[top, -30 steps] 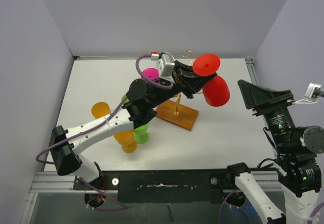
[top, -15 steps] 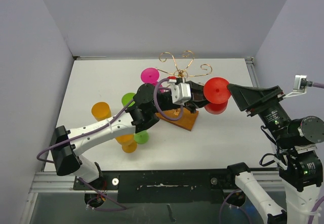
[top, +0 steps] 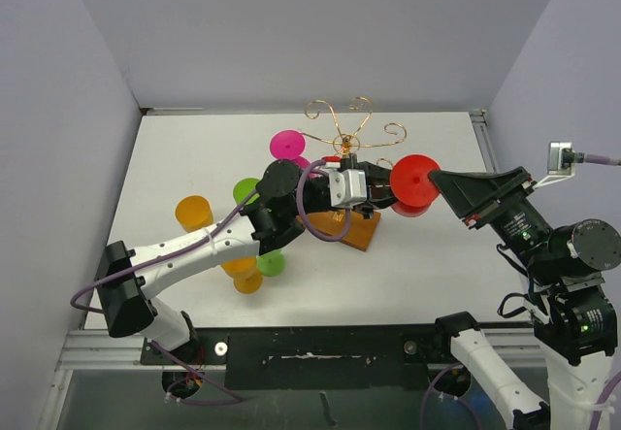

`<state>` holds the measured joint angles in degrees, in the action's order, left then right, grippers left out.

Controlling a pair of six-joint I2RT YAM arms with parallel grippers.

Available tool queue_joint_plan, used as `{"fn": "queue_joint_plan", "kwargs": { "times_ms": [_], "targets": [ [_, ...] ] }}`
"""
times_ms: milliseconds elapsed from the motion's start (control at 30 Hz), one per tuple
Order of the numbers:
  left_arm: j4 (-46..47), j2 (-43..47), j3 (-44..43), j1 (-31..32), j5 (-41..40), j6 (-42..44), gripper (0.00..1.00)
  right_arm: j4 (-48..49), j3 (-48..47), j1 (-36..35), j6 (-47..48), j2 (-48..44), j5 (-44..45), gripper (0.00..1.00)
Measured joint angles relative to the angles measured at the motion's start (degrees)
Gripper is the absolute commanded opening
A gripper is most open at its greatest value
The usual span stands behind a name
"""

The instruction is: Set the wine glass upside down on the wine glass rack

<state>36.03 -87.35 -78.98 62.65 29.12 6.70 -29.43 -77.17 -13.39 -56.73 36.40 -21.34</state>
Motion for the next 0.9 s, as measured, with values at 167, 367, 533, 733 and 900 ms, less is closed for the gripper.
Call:
{"fn": "queue_joint_plan", "kwargs": {
  "times_ms": [167,367,533,733,900],
  "targets": [
    [0.2,0.0,0.0,-0.2,0.1,0.0,0.24,2.3,1.7,-0.2,-3.2,-0.7,-0.3,0.0],
    [1.5,1.5,1.8,-0.1,-0.6,-2.5,0.48,2.5,2.2,-0.2,-5.6,-1.1,0.5,0.0],
    [1.7,3.7,2.8,-0.1,-2.5,-4.1,0.57,3.0,2.2,-0.2,-7.0,-1.0,2.1,0.0],
    [0.2,6.8,4.6,0.0,-11.2,-6.2,0.59,3.3,2.2,-0.2,-7.9,-0.9,5.5,0.0],
    [-4.9,13.3,7.4,0.1,-25.6,-10.1,0.59,2.4,2.0,-0.2,-7.6,-0.8,11.9,0.0]
  ]
}}
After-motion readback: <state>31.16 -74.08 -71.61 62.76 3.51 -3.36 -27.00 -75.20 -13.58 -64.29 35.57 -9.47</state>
